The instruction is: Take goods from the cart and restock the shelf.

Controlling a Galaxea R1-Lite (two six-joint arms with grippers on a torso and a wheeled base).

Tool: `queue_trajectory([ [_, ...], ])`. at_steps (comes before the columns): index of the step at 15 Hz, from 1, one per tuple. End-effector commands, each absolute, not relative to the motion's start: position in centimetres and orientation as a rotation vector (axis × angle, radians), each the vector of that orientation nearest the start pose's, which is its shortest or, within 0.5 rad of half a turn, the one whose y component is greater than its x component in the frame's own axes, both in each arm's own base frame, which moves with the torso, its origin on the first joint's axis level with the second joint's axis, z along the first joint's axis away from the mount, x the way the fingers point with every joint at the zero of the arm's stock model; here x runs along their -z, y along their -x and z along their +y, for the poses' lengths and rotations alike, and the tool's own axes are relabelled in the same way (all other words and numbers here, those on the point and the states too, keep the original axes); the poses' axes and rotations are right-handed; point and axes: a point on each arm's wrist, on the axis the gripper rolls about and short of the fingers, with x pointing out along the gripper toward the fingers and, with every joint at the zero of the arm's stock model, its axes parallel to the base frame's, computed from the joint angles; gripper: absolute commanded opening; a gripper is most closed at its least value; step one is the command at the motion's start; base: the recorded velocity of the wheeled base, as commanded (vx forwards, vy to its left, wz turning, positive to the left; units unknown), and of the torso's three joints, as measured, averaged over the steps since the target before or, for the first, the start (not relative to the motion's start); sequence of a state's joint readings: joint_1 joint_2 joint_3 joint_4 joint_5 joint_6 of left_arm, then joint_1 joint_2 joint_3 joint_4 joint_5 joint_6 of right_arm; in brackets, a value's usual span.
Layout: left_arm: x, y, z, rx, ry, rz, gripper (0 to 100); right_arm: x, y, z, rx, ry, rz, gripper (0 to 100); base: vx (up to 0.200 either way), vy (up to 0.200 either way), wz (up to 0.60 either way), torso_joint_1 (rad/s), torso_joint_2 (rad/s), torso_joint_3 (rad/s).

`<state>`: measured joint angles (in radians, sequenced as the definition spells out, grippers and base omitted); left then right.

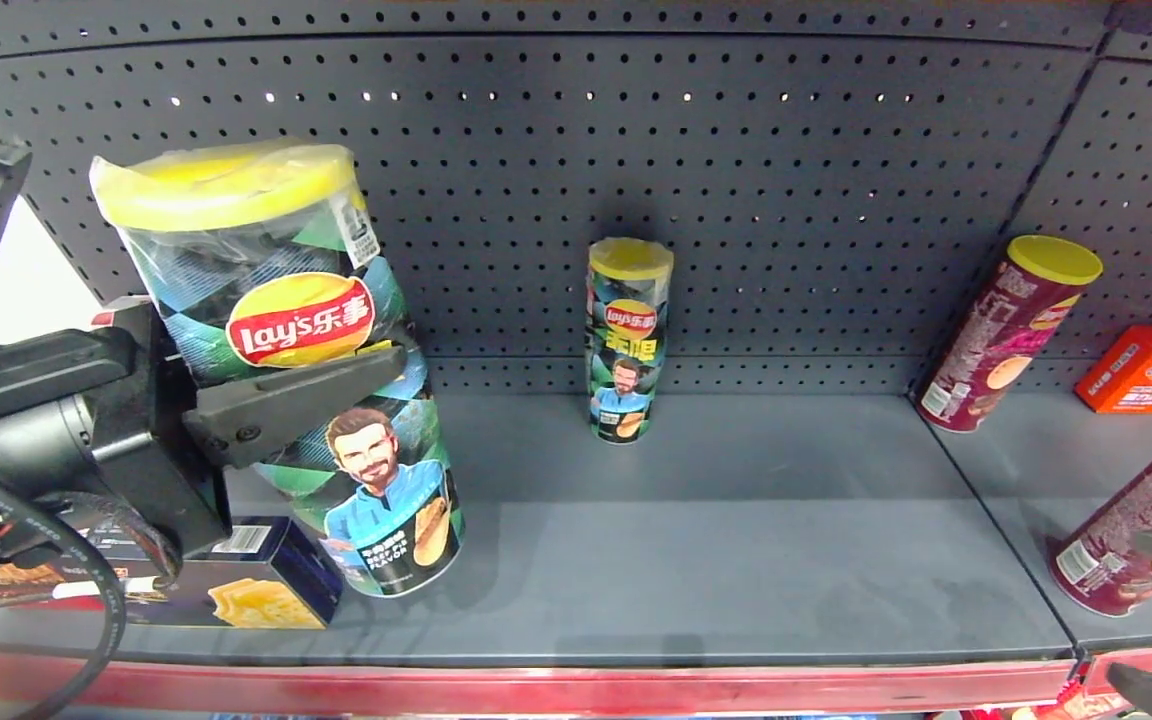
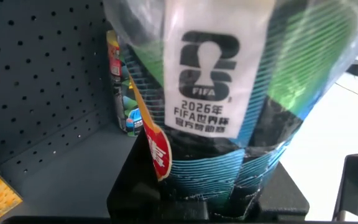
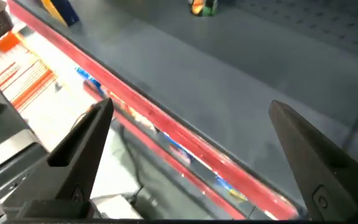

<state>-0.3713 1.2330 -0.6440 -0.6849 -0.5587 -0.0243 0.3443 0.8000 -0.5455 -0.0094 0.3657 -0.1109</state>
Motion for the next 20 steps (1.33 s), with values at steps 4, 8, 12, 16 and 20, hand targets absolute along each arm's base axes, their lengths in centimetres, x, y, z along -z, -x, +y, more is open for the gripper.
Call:
queue_trajectory([
  [4, -25.8, -17.4, -8.1, 0.928, 0.014, -0.079, 0, -23.2, -13.5, 6.3, -0.731, 0.092, 0.237, 100, 0.0, 0.0, 0.0, 0.0, 0.0, 0.0],
  [8, -25.8, -17.8, -8.2, 0.933, 0.019, -0.074, 0, -23.4, -17.0, 7.7, -0.741, 0.092, 0.247, 100, 0.0, 0.0, 0.0, 0.0, 0.0, 0.0],
  [12, -25.7, -17.8, -8.2, 0.937, 0.023, -0.068, 0, -24.3, -22.8, 10.1, -0.802, 0.09, 0.134, 100, 0.0, 0.0, 0.0, 0.0, 0.0, 0.0],
  [16, -25.9, -18.1, -8.4, 0.943, 0.062, -0.054, 0, -25.4, -26.6, 11.9, -0.948, 0.107, 0.044, 100, 0.0, 0.0, 0.0, 0.0, 0.0, 0.0],
  [20, -25.9, -19.0, -8.8, 0.95, 0.066, -0.045, 0, -23.9, -29.6, 13.2, -1.158, 0.15, -0.027, 100, 0.0, 0.0, 0.0, 0.0, 0.0, 0.0],
])
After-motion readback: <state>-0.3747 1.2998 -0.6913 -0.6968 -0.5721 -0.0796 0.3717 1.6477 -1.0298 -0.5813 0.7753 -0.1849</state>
